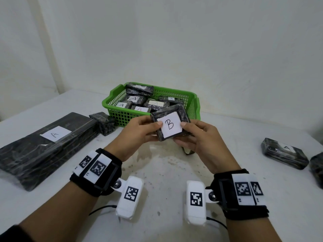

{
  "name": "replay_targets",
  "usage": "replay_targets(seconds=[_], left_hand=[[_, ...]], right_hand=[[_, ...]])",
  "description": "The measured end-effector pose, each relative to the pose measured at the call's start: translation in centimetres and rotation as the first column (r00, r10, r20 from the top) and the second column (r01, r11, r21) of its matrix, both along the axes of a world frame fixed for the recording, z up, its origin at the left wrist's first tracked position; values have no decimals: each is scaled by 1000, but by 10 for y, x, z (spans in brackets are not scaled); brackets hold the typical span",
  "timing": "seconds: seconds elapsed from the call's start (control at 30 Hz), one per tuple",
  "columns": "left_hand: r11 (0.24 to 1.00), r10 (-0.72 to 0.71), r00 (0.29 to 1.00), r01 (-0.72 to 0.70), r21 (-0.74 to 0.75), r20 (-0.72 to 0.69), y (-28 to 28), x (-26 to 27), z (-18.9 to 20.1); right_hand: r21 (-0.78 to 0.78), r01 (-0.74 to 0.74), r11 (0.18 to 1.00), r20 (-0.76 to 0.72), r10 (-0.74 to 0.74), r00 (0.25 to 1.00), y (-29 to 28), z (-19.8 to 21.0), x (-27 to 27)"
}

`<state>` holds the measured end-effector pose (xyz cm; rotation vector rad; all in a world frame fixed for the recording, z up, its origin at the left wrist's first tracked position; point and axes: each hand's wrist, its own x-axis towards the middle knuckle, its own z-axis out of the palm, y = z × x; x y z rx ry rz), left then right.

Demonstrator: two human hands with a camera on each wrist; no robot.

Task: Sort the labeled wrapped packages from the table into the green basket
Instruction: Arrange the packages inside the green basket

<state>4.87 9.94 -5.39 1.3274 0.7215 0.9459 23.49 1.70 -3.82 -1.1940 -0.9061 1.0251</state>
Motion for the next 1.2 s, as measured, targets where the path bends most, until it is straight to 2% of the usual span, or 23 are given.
replay_targets(seconds=[0.1,0.27,0.37,0.43,0.53,0.63,0.7,0.8,0.9,0.97,1.03,1.13,1.2], left_hand=[[999,29,999,-29,36,-13,-1,1,-2],[993,52,994,-42,106,-91,-3,4,-1],[993,38,995,-27,116,-89,-4,7,3],[972,71,984,-32,231,-163,-3,7,7],[850,269,900,-55,524,-343,9,5,15],[724,402,792,33,689,-460,33,7,24],[695,420,726,128,707,-545,51,8,24],[703,417,627,236,671,-658,68,8,22],[709,409,594,271,651,-693,74,6,23],[701,417,586,278,656,-694,77,5,24],[696,423,572,292,656,-703,79,5,26],[705,391,575,315,635,-719,86,5,27],[713,372,579,322,623,-725,90,4,27]], right_hand=[[-16,9,1000,70,-8,998,0,1,1],[45,71,996,182,-78,980,-1,-1,-1],[62,93,994,156,-101,983,-3,2,4],[60,115,992,88,-120,989,-4,6,11],[40,204,978,35,-206,978,0,12,25],[30,269,963,80,-270,960,10,20,37],[14,285,958,144,-284,948,21,26,42],[-20,293,956,229,-280,932,40,34,44],[-5,322,947,299,-306,904,60,41,43],[11,360,933,392,-335,857,73,42,41],[10,385,923,562,-324,761,86,42,36],[-51,390,920,790,-202,579,103,45,27],[-125,388,913,882,-76,464,111,50,22]])
